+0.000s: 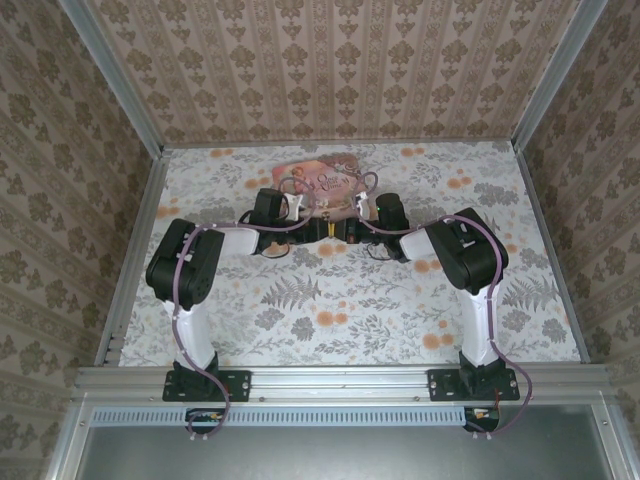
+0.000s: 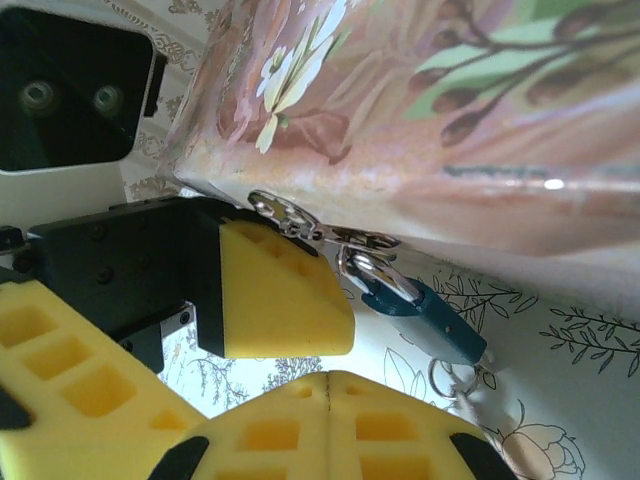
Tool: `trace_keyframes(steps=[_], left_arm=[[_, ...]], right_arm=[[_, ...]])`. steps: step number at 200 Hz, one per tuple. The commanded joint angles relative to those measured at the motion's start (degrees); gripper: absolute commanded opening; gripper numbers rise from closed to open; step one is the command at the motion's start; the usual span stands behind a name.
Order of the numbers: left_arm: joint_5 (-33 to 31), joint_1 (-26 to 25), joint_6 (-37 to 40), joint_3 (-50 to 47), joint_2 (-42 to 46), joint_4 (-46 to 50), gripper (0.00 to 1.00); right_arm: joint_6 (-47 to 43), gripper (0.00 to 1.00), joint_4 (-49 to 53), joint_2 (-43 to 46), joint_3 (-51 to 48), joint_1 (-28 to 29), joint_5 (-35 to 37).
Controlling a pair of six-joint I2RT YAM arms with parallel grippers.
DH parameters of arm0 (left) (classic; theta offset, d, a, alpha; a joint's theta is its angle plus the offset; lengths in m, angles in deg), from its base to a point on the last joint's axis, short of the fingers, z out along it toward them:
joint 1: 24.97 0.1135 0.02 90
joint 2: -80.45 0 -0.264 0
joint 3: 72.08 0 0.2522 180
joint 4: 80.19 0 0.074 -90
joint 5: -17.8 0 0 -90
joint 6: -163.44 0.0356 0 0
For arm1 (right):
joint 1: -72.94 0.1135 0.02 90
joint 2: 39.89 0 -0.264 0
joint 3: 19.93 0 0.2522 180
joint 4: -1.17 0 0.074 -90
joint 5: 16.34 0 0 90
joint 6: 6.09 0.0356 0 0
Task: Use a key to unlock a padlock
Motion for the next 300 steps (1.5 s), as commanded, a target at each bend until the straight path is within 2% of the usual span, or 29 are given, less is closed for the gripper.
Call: trace_keyframes(steps=[1,20,35,58,64,95,133,182,208,252,300], left_arm=[[-0.1,0.2,-1.2,-0.3,0.2,-5.2,0.61],[-0.5,0.2,-1.8,-0.6,0.3,-5.8,0.61],[-1.6,0.2,-1.7,-0.9,0.8,-5.8,0.67],[-3.2,0.1,-1.0,-0.9,1.2,-4.8,0.72],[-3.5,0.1,-0.8,-1.0,1.2,-4.5,0.72],[-7.4,-0.3,0.7,-0.9,1.0,-3.3,0.75],[-10.8,-2.9,0.3,-2.2,0.5,-6.7,0.75],[-13.3,-3.3,-7.5,-9.1,2.9,-20.5,0.75],[-14.3,-3.3,-11.4,-12.3,6.5,-23.7,0.76],[-18.0,-3.2,-16.5,-14.1,13.9,-21.0,0.78],[-20.9,-2.6,-18.0,-12.0,20.4,-11.5,0.82]], right_arm=[[0.5,0.0,4.8,-1.0,-0.5,0.8,-2.9],[1.3,0.0,3.3,-0.6,-1.6,0.4,-2.0],[2.1,0.0,1.7,0.2,-3.0,-0.3,-0.8],[1.4,0.35,1.5,1.9,-5.0,-1.3,1.3],[1.1,0.42,1.9,2.2,-5.1,-1.5,1.8],[0.2,0.53,3.0,2.9,-5.3,-1.5,4.8],[0.9,0.55,1.4,2.6,-4.8,-0.9,9.1],[0.4,0.56,-0.3,2.6,-5.4,1.4,18.5],[0.1,0.57,-0.9,3.1,-5.5,2.6,22.6],[-0.2,0.67,0.9,4.0,-4.9,5.2,31.3],[0.3,0.7,3.2,2.5,-2.5,6.8,34.7]])
